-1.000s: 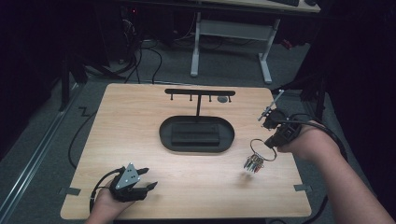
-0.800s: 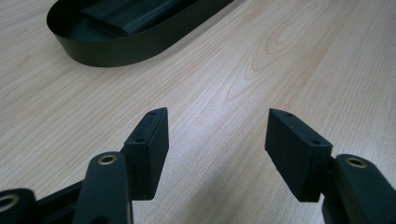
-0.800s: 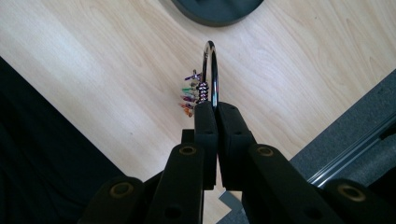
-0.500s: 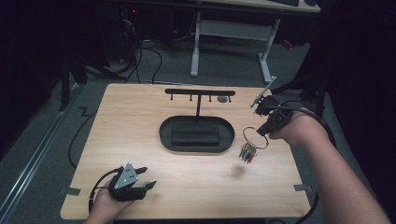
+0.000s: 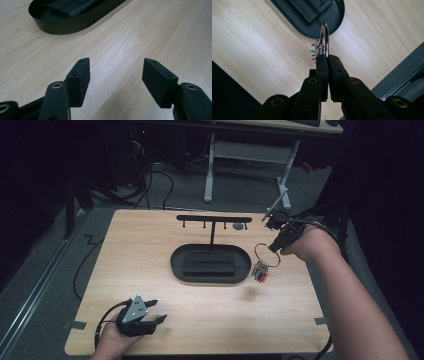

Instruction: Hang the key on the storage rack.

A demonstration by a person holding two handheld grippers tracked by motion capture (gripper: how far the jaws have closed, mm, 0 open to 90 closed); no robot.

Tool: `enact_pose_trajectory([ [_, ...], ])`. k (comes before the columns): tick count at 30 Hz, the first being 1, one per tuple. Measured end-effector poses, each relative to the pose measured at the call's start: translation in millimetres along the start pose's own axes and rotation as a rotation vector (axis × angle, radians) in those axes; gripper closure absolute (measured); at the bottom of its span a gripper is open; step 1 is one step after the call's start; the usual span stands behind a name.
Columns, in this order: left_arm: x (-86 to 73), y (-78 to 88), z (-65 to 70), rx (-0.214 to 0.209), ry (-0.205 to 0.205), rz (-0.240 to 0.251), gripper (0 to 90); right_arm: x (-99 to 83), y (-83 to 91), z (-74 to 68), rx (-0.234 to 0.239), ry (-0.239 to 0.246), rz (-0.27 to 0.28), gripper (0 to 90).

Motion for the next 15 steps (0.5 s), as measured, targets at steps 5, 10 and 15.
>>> enact_pose_trajectory([
  [5,-0.1,-0.3,1.9,-0.001,-0.007,0.000,40.1,15.1,-3.8,8.4,0.003,0.001,0.011,88.4],
  [10,-0.8,0.4,-0.2,-0.004,0.006,0.003,40.0,31.1,-6.2,15.4,0.010,-0.010,0.029,88.4],
  [15,-1.4,1.7,-0.5,-0.002,0.005,0.003,40.0,44.4,-12.2,19.8,0.012,-0.012,0.027,88.4],
])
Point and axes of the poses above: each handheld gripper's, and its own axes: y roughly backward along the jaws, x roughly out of its top, z roughly to its right, the point moved 3 cm from there along -y, roughly forward along the jaws, and after that the axes turned 6 degrees about y, right-handed, at the moved point
